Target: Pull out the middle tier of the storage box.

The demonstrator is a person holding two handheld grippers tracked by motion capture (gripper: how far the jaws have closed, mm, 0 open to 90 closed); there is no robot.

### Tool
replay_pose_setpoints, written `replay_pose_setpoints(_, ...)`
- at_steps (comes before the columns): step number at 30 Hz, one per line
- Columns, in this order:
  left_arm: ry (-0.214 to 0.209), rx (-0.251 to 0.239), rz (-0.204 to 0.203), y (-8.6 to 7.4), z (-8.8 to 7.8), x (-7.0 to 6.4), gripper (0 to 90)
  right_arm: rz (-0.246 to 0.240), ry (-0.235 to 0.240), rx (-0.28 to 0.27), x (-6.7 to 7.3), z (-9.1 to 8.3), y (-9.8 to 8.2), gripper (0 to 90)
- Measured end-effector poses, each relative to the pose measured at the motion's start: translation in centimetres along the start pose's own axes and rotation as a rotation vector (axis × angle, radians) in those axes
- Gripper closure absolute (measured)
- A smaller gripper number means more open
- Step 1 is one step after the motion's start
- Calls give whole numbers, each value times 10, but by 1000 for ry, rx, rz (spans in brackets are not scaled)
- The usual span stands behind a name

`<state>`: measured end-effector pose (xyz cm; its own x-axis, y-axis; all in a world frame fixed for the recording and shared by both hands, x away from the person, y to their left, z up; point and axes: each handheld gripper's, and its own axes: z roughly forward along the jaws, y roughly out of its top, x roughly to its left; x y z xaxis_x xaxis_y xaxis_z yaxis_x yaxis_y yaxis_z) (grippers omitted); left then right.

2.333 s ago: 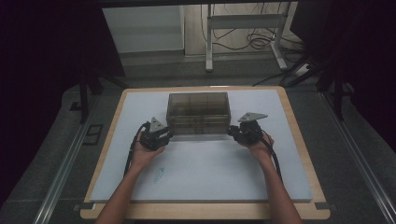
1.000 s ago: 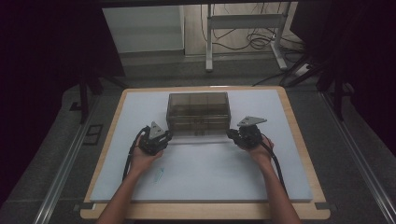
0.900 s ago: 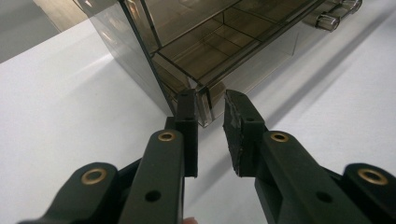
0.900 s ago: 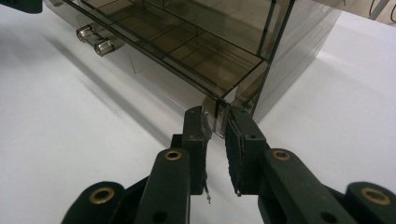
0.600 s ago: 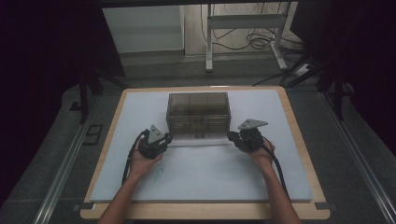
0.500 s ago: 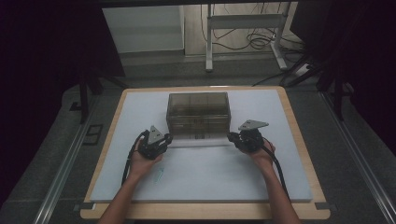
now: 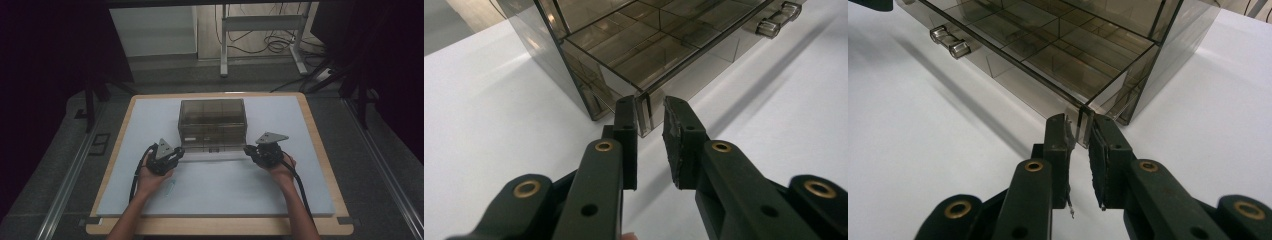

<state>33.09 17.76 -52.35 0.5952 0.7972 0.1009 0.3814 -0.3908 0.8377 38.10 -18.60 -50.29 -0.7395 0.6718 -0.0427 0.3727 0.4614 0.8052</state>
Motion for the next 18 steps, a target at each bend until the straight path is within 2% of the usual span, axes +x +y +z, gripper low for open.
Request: replay_pose_setpoints(18, -3, -6, 12, -8, -11, -10, 778, -10, -12, 13, 15, -11, -7, 772)
